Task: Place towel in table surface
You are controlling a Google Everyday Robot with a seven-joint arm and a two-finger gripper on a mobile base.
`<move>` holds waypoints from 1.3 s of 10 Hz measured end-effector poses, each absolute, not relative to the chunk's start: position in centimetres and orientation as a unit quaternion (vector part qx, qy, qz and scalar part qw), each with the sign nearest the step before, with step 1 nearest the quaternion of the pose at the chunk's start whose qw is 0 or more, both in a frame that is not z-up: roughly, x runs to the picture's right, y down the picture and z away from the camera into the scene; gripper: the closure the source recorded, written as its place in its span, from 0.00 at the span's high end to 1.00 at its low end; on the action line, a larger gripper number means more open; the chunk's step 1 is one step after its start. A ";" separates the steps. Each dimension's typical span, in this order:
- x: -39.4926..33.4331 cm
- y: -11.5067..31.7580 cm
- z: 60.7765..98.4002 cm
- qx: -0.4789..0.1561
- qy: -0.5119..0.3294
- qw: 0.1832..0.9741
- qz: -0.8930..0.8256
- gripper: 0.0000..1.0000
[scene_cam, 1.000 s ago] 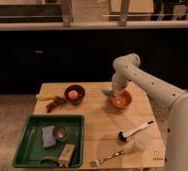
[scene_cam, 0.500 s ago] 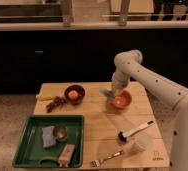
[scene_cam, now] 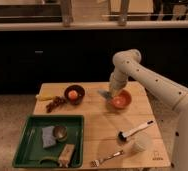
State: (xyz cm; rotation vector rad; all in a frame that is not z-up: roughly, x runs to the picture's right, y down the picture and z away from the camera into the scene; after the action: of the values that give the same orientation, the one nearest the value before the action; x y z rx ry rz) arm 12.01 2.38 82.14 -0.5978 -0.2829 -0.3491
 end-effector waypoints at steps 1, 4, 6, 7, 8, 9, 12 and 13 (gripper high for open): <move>11.8 2.6 82.1 -0.293 -0.142 0.930 -0.172 0.00; 10.9 3.0 82.0 -0.293 -0.150 0.927 -0.179 0.00; 10.4 3.3 82.1 -0.293 -0.157 0.926 -0.181 0.00; 10.2 3.5 82.1 -0.294 -0.160 0.924 -0.182 0.00; 9.9 3.6 82.2 -0.295 -0.163 0.923 -0.184 0.00; 9.6 3.7 82.2 -0.295 -0.166 0.922 -0.186 0.00; 8.8 4.2 82.3 -0.299 -0.176 0.917 -0.194 0.00; 8.4 4.4 82.3 -0.301 -0.180 0.915 -0.198 0.00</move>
State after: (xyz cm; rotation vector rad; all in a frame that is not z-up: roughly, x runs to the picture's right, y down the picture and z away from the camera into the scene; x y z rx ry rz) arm 8.42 4.37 82.29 -0.6198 -0.3696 -0.4067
